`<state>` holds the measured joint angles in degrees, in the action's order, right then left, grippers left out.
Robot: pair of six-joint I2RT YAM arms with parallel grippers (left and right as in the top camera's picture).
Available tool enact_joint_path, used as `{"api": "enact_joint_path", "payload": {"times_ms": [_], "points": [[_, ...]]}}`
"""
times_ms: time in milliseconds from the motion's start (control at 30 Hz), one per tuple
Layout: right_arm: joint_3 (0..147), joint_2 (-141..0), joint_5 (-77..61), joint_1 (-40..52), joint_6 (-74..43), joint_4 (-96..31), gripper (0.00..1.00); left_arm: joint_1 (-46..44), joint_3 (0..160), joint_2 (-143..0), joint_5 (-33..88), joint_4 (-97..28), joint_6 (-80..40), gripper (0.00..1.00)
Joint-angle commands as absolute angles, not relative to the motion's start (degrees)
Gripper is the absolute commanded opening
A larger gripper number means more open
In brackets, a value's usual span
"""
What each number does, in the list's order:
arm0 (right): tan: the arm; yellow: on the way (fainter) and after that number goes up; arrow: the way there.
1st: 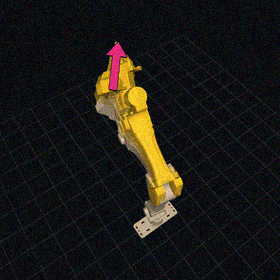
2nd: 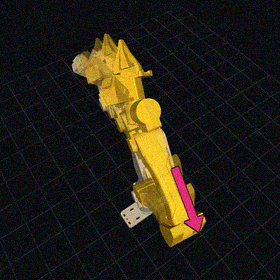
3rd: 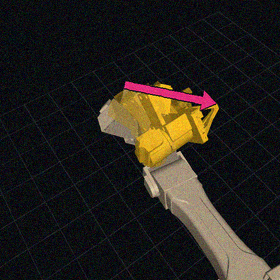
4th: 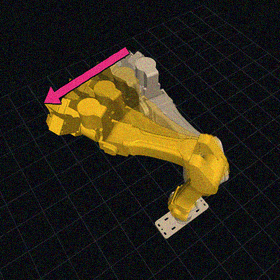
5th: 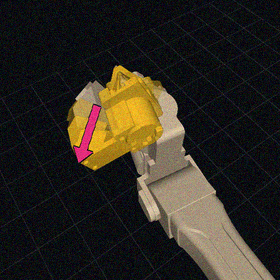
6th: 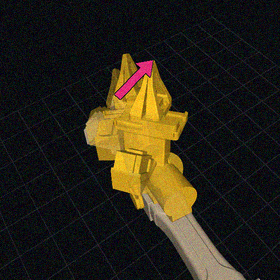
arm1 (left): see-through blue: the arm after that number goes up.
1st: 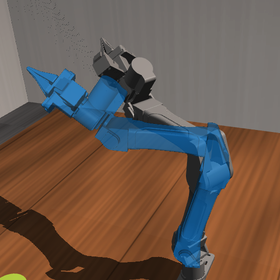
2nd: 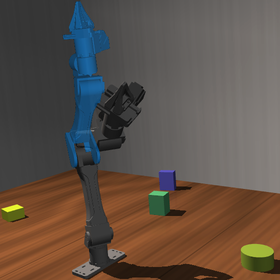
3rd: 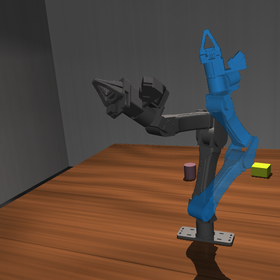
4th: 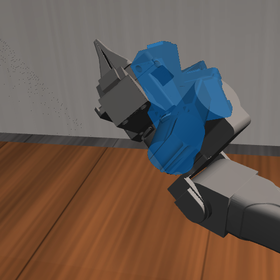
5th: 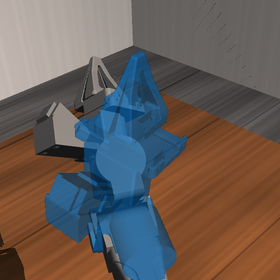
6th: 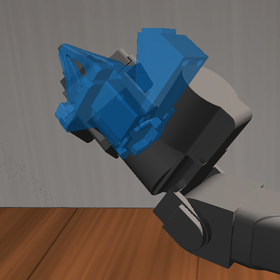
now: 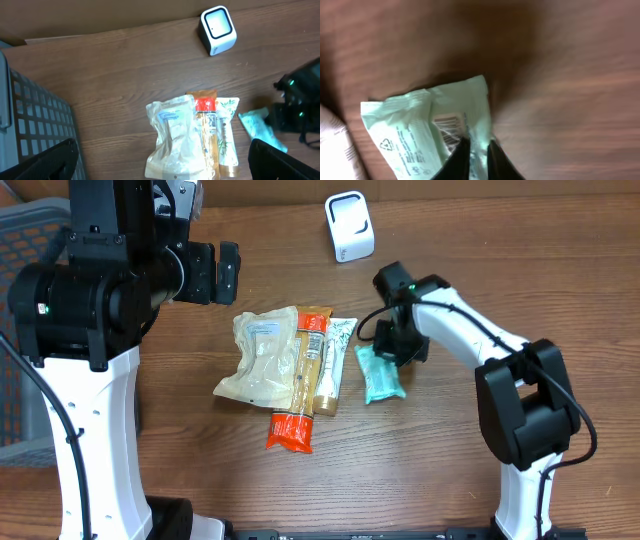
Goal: Scan the item barcode
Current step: 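Regrasp the mint-green packet with the right gripper and lift it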
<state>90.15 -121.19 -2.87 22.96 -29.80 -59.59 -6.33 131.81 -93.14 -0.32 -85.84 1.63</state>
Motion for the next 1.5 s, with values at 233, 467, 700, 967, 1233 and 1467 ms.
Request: {"api": "enact_joint_path", "payload": {"times_ms": [233,467,700,967,1233,1467], "points": [[101.9,-121.6,-19.8,23.2,-14.3,-64.3,0.27,-6.4,131.9,-93.5,-0.8,-85.9,1.3,1.0],[95.0,-121.7,-22.1,28.8,-14.8,-65.0,0.26,-6.4,131.9,-93.5,-0.8,-85.9,1.3,0.99],[89.0,-121.7,-19.4,29.8,-14.9,-65.5,0.28,-6.4,131.9,-93.5,-0.8,-85.9,1.3,1.0],[88.6,-121.6,-11.5,22.4,-14.5,-66.6,0.28,-6.4,131.9,-93.5,-0.8,-85.9,1.3,1.0],[89.7,-121.0,-11.2,14.3,-8.6,-67.7,0.28,-6.4,131.9,-93.5,-0.8,-85.9,1.3,1.0],[92.9,-116.8,-21.2,9.0,-3.6,-67.7,0.35,-6.4,131.9,-93.5,-0.8,-85.9,1.3,1.0]]}}
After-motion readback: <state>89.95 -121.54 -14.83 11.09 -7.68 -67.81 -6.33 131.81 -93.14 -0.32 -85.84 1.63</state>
